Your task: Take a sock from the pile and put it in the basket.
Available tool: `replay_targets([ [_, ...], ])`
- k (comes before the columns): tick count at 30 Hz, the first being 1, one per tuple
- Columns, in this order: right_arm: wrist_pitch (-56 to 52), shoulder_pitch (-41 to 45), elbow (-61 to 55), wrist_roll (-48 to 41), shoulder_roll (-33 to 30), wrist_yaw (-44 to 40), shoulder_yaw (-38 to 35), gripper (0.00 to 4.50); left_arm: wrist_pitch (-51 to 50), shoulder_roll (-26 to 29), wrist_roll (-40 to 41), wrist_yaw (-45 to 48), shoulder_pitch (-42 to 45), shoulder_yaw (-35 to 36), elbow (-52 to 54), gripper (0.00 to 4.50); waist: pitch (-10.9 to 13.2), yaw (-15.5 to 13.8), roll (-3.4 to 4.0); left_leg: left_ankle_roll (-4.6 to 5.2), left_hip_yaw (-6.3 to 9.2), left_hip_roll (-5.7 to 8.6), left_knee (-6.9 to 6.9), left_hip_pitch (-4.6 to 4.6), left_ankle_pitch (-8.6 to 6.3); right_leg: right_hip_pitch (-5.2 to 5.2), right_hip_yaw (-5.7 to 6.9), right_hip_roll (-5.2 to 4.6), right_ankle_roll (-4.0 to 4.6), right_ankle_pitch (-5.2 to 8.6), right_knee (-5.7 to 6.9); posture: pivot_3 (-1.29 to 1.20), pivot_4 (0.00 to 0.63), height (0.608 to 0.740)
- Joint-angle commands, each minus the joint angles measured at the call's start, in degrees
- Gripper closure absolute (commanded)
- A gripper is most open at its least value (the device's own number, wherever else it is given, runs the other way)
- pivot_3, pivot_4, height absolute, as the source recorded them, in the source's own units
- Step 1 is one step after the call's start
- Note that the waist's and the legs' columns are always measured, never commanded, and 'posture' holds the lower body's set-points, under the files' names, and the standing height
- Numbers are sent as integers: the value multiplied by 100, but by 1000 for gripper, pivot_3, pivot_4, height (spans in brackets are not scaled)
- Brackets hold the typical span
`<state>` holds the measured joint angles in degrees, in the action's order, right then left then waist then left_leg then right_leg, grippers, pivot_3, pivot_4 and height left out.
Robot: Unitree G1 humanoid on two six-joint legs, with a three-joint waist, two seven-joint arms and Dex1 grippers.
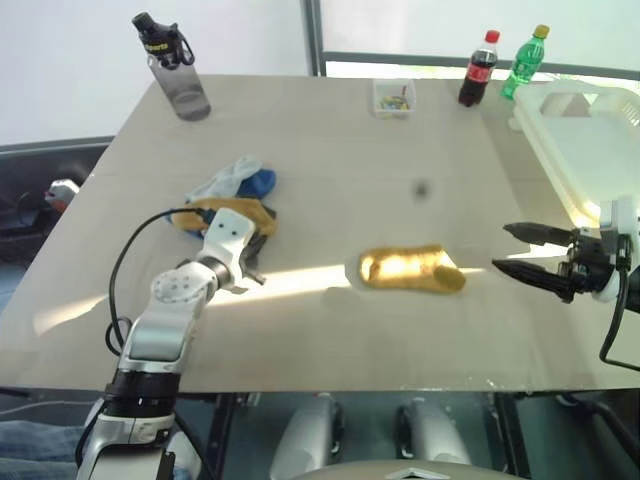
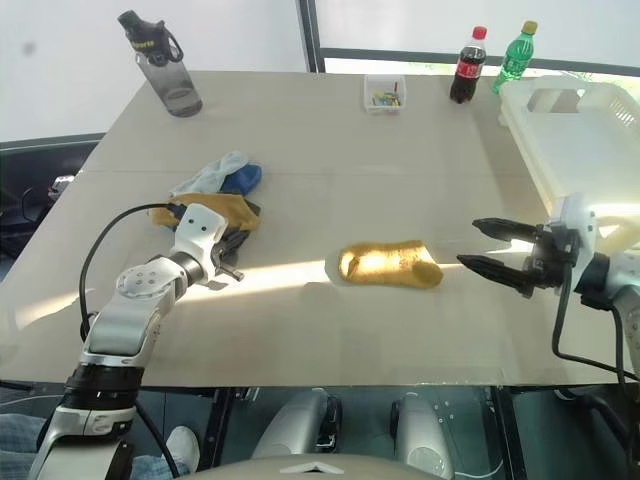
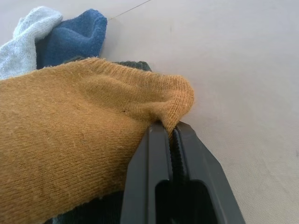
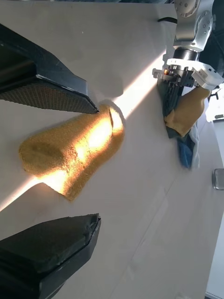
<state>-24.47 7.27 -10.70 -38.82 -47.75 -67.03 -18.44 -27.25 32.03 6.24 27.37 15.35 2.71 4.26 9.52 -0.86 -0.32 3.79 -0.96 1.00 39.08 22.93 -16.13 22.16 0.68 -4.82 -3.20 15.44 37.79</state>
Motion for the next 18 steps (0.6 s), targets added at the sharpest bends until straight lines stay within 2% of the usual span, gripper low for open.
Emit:
replay_targets([
  [1,132,4,-102,-24,9,-16,-86,957,-5,-26,-15,-1,173,3,63,4458,0,2,0,0,0,0,0,0,0,0,0,0,0,0,0,0,150,740],
  [6,172,23,-68,11,37,-28,-62,957,-602,-417,381,-75,610,52,310,4458,0,-16,-1,0,1,2,1,3,0,0,3,-1,0,0,0,0,150,740],
  [18,232,120,-15,71,74,-1,23,957,-871,-1630,310,-65,1717,-882,-181,4458,2,-4,-4,1,1,13,11,5,1,-2,4,3,-2,0,5,0,150,740],
])
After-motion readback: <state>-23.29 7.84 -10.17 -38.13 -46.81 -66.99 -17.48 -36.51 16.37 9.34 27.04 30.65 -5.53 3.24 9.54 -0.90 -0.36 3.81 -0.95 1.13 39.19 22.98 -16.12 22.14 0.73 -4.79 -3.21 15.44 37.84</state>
